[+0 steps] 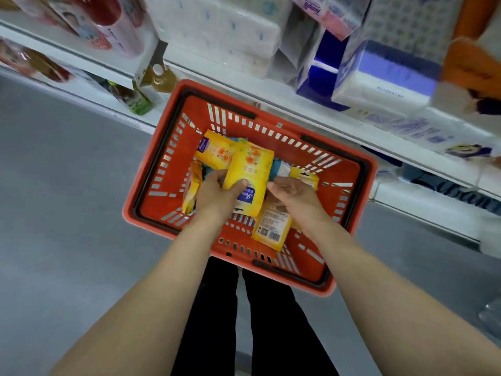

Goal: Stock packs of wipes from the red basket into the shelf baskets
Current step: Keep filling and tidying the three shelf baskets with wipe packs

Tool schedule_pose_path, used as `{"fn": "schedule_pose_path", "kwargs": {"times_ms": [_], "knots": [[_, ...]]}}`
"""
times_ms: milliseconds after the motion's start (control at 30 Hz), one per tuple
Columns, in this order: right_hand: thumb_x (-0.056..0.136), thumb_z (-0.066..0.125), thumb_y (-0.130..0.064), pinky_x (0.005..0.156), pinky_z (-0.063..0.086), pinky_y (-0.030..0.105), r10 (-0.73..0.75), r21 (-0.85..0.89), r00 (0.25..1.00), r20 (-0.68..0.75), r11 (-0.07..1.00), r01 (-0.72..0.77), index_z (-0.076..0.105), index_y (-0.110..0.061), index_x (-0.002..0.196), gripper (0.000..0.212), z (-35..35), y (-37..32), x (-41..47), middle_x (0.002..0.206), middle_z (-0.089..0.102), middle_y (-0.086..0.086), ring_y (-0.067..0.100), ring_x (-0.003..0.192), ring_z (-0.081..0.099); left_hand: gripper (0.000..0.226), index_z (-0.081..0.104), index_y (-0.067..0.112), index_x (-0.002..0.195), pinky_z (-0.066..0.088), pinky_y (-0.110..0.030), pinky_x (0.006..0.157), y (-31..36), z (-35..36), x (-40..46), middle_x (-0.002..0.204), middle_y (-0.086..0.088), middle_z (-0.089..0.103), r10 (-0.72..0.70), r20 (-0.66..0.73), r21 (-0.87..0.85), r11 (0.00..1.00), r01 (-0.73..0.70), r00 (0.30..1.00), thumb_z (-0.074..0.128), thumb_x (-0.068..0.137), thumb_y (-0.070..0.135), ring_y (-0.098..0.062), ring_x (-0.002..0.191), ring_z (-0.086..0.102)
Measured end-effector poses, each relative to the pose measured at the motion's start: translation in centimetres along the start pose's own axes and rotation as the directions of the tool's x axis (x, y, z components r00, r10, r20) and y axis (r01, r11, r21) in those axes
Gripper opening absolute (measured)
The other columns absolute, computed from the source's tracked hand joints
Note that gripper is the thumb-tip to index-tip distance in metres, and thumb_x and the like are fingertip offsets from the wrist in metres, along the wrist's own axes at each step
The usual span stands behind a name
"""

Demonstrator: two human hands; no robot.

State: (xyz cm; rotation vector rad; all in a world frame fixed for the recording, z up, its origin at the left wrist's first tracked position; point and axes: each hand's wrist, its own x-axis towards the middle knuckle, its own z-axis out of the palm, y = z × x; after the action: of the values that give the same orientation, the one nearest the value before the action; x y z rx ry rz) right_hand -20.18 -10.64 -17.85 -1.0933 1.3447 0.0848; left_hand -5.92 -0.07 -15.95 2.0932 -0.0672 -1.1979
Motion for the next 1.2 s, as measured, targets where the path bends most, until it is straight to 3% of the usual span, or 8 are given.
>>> {"fn": "schedule_pose_path", "kwargs": {"times_ms": [67,167,400,667,900,1033,1100,1200], "knots": [[0.084,0.077,-0.039,0.096,0.051,0.032,-0.053,-0.305,0.983,-0.177,0.952,-0.004,0.058,-0.02,0.131,0.054,-1.5,1.2,1.0,0.123,0.062,-0.006,0.017,0.115,0.061,0.056,0.058,0.019,0.126,0.057,-0.051,0.087,-0.7,-0.5,-0.1,0.115,-0.003,0.069,-0.025,-0.064,-0.068,0.998,0.021,0.998,0.079,0.079,0.041,-0.026,0.098,0.069],[0.085,0.075,-0.041,0.109,0.04,0.034,-0.052,-0.615,0.987,-0.15,0.787,-0.052,0.042,-0.022,0.147,0.073,-2.5,3.4,2.2,0.149,0.043,0.008,0.027,0.136,0.044,0.041,0.058,0.018,0.117,0.059,-0.049,0.082,-1.9,-1.6,-0.3,0.103,-0.003,0.069,-0.024,-0.12,-0.13,0.992,0.008,0.992,0.079,0.083,0.028,-0.026,0.09,0.071],[0.08,0.08,-0.039,0.104,0.047,0.037,-0.027,-0.619,0.992,-0.124,0.783,-0.056,0.055,-0.017,0.135,0.065,-0.8,3.0,3.1,0.137,0.057,0.008,0.027,0.126,0.054,0.047,0.054,0.017,0.128,0.062,-0.042,0.075,-2.3,-3.1,-1.9,0.105,-0.002,0.067,-0.057,-0.153,-0.226,0.974,0.022,0.987,0.075,0.087,0.024,-0.023,0.085,0.073],[0.085,0.078,-0.029,0.091,0.057,0.046,-0.066,-0.004,0.988,-0.142,0.998,0.066,0.055,-0.027,0.101,0.027,-1.8,-2.8,-1.0,0.102,0.071,-0.002,0.021,0.094,0.07,0.042,0.052,0.026,0.122,0.062,-0.04,0.072,-0.4,-4.3,-4.4,0.105,0.001,0.067,0.061,-0.103,-0.187,0.979,-0.08,0.993,0.076,0.087,0.026,-0.018,0.082,0.074],[0.086,0.077,-0.024,0.09,0.057,0.048,-0.127,0.421,0.979,-0.158,0.888,0.183,0.069,-0.014,0.106,0.024,-2.2,-8.3,-8.2,0.099,0.077,0.005,0.024,0.093,0.074,0.041,0.053,0.025,0.121,0.056,-0.024,0.07,5.4,-5.6,-7.2,0.109,0.003,0.069,0.271,0.005,-0.179,0.947,-0.266,0.963,0.075,0.087,0.018,-0.007,0.085,0.071],[0.089,0.072,-0.014,0.075,0.06,0.033,-0.191,0.498,0.968,-0.164,0.831,0.248,0.066,-0.007,0.109,0.023,-3.5,-11.6,-12.9,0.094,0.078,0.006,0.018,0.085,0.075,0.041,0.053,0.02,0.122,0.055,-0.019,0.065,10.2,-6.1,-9.1,0.109,-0.003,0.068,0.414,0.036,-0.162,0.901,-0.403,0.91,0.075,0.087,0.015,-0.014,0.09,0.07],[0.09,0.07,-0.01,0.07,0.059,0.03,-0.234,0.549,0.962,-0.14,0.79,0.272,0.067,-0.004,0.106,0.018,-4.5,-12.8,-15.1,0.091,0.078,0.007,0.02,0.085,0.075,0.041,0.054,0.021,0.12,0.057,-0.026,0.066,12.1,-5.5,-10.1,0.107,-0.004,0.069,0.484,0.074,-0.147,0.87,-0.471,0.872,0.076,0.086,0.017,-0.015,0.088,0.07],[0.089,0.071,-0.013,0.09,0.057,0.036,-0.308,0.601,0.938,-0.158,0.724,0.339,0.069,0.0,0.11,0.025,-6.4,-14.0,-17.8,0.105,0.075,0.013,0.026,0.103,0.071,0.041,0.052,0.029,0.118,0.06,-0.039,0.071,14.5,-4.2,-12.1,0.102,-0.002,0.071,0.552,0.143,-0.114,0.834,-0.54,0.821,0.077,0.086,0.024,-0.015,0.084,0.072]]}}
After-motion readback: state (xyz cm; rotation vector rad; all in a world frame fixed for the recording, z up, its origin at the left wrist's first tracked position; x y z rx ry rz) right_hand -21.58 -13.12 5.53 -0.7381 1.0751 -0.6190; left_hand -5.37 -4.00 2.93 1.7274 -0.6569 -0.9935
